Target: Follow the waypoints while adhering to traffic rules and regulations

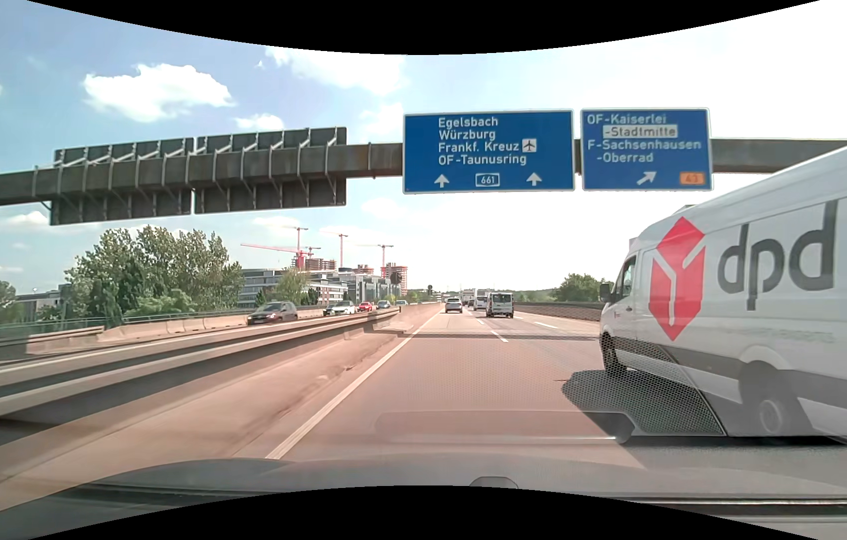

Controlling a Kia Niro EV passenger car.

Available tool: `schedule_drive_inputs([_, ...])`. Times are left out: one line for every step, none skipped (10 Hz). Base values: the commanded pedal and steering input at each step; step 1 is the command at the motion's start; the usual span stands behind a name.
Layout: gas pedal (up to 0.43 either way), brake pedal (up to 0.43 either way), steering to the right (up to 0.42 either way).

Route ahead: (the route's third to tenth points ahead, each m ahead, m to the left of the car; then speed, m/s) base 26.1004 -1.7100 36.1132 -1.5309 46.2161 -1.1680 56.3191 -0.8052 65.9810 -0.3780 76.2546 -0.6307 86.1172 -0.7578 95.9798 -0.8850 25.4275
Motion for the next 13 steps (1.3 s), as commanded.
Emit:
schedule_drive_inputs([0.189, 0.000, -0.003])
schedule_drive_inputs([0.189, 0.000, -0.004])
schedule_drive_inputs([0.189, 0.000, -0.003])
schedule_drive_inputs([0.189, 0.000, -0.004])
schedule_drive_inputs([0.189, 0.000, -0.004])
schedule_drive_inputs([0.189, 0.000, -0.003])
schedule_drive_inputs([0.189, 0.000, -0.003])
schedule_drive_inputs([0.189, 0.000, -0.003])
schedule_drive_inputs([0.189, 0.000, -0.004])
schedule_drive_inputs([0.189, 0.000, -0.004])
schedule_drive_inputs([0.189, 0.000, -0.004])
schedule_drive_inputs([0.189, 0.000, -0.004])
schedule_drive_inputs([0.189, 0.000, -0.003])
